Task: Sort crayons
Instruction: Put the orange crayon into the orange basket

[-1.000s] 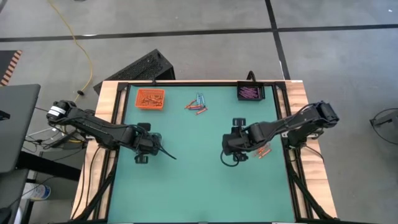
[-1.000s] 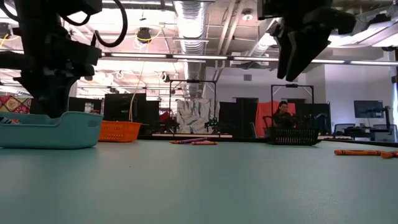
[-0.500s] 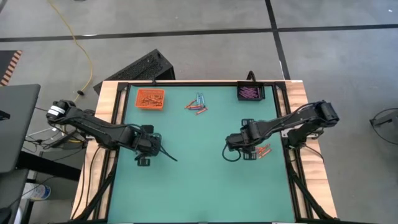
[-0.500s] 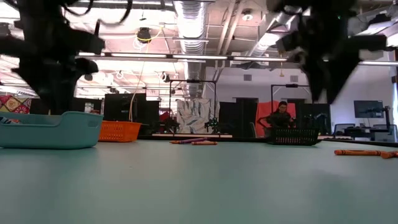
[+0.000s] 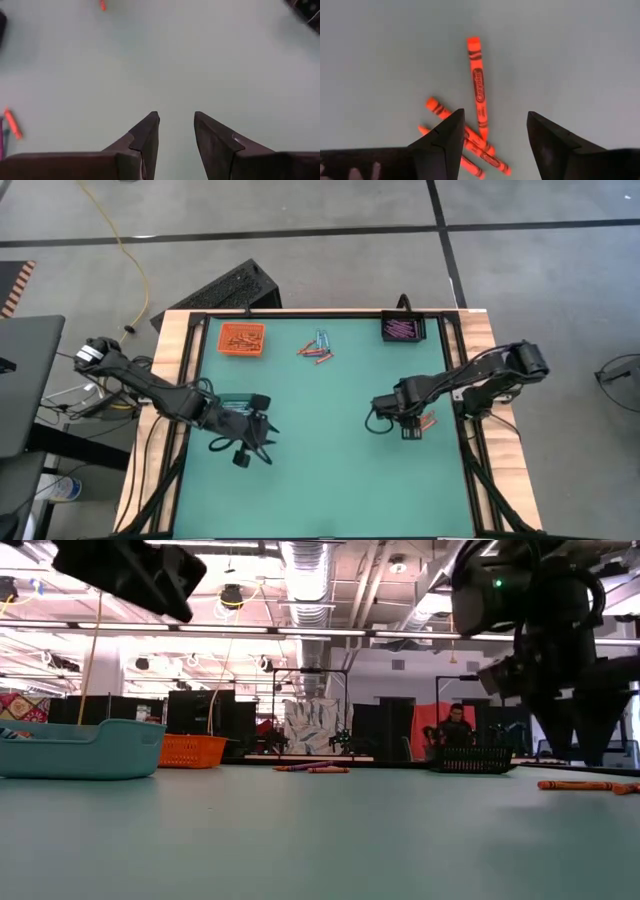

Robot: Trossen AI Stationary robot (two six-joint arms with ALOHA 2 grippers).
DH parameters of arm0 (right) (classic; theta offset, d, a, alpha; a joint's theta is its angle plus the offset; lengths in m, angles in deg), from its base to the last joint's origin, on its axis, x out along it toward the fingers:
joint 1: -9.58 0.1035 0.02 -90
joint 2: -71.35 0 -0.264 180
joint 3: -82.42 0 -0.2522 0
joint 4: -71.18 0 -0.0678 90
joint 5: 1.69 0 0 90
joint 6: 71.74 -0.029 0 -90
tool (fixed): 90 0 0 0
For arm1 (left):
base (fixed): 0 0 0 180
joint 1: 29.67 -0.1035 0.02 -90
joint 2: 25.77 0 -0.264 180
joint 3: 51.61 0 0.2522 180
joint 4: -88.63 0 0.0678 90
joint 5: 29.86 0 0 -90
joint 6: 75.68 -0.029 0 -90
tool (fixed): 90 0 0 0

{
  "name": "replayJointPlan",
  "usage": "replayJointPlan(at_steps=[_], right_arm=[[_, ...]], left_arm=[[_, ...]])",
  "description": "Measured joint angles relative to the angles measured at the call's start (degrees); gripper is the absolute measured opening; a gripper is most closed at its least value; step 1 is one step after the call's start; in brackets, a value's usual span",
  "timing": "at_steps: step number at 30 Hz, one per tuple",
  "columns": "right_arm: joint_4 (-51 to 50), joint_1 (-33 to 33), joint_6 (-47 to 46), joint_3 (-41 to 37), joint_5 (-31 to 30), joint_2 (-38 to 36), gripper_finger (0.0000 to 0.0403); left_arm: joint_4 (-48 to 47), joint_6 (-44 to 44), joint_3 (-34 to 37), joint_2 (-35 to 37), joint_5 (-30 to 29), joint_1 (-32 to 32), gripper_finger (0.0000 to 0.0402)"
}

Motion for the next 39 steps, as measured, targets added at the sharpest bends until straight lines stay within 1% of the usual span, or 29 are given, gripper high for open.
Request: replayJointPlan(at_steps=[8, 12, 16, 19, 25, 29, 39], right_arm=[[7.1, -0.8, 0.7, -2.4, 3.0, 0.0, 0.0183], [8.4, -0.8, 0.7, -2.4, 3.1, 0.0, 0.0173], [10.4, -0.8, 0.7, -2.6, 3.1, 0.0, 0.0171], [13.2, -0.8, 0.6, -4.6, 3.1, 0.0, 0.0171], [14.1, -0.8, -0.7, -6.8, 3.1, -0.2, 0.0162], [15.4, -0.8, -0.9, -6.9, 3.1, -0.1, 0.0130], [16.2, -0.9, 0.3, -6.9, 3.2, -0.1, 0.0017]], left_arm=[[2.5, -0.3, 1.0, -0.7, 0.0, 0.2, 0.0114], [3.9, -0.2, 2.0, -0.7, 0.0, 0.2, 0.0114], [4.2, 0.3, 2.3, -0.7, 0.0, 0.2, 0.0114], [4.4, 0.6, 2.3, -0.7, 0.0, 0.2, 0.0114], [4.4, 1.0, 2.3, -0.7, -0.1, 0.2, 0.0114], [4.5, 0.9, 2.3, -0.7, -0.1, 0.2, 0.0114], [6.9, 0.3, 2.3, -0.7, -0.2, 0.2, 0.0114]])
